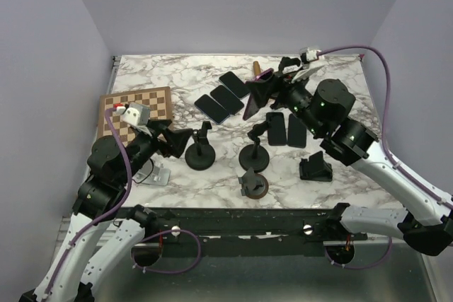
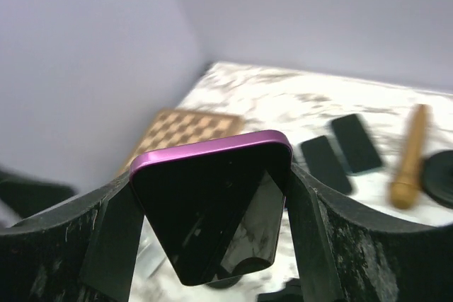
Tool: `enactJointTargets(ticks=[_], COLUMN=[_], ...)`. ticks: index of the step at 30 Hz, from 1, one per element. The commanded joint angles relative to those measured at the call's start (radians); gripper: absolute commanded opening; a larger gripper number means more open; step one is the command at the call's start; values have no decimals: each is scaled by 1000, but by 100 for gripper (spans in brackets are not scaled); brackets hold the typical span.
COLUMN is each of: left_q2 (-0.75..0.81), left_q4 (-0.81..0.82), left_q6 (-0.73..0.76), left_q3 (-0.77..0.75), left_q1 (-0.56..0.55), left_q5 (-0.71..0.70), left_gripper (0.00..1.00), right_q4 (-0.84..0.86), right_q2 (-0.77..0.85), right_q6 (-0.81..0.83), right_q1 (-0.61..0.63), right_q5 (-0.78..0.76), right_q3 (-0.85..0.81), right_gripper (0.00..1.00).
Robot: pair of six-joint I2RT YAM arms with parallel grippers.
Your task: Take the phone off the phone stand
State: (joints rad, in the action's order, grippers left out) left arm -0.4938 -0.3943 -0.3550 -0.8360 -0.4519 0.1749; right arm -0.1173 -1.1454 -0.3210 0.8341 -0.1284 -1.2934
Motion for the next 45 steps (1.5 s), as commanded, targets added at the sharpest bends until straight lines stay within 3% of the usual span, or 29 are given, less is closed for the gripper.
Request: enactJointTargets(ticks=[1,5,7,12,19,29,45], left_q2=[-55,-131,-175,-250,-281,-212,-198], left_q4=[66,125,145,198,252,300,304], left_q6=[40,55,67,118,194,216,227], left_q3=[-101,-180,-226,-294,-218,-98,-86], left_q1=[-1,-1,-1,-1,-1,-7,-28], left_q5=[-114,-116,-105,-101,-156,-166,-217], left_gripper=[87,89,89,90,91,92,92], right_q4=[-76,-192,-258,-408,-499,-507,-393], right_q2=[33,-1,-26,-98,-305,-535,-677], right_q6=[37,70,60,-44,-89,-94,-78], right_q1=[3,-21,-62,-289,-486,-578,-655], right_q5=[-533,-788,-839,-717,-619,-610,-503], right_q3=[-14,-33,-33,14,77,51,85], right_gripper=[1,1,1,1,1,1,3])
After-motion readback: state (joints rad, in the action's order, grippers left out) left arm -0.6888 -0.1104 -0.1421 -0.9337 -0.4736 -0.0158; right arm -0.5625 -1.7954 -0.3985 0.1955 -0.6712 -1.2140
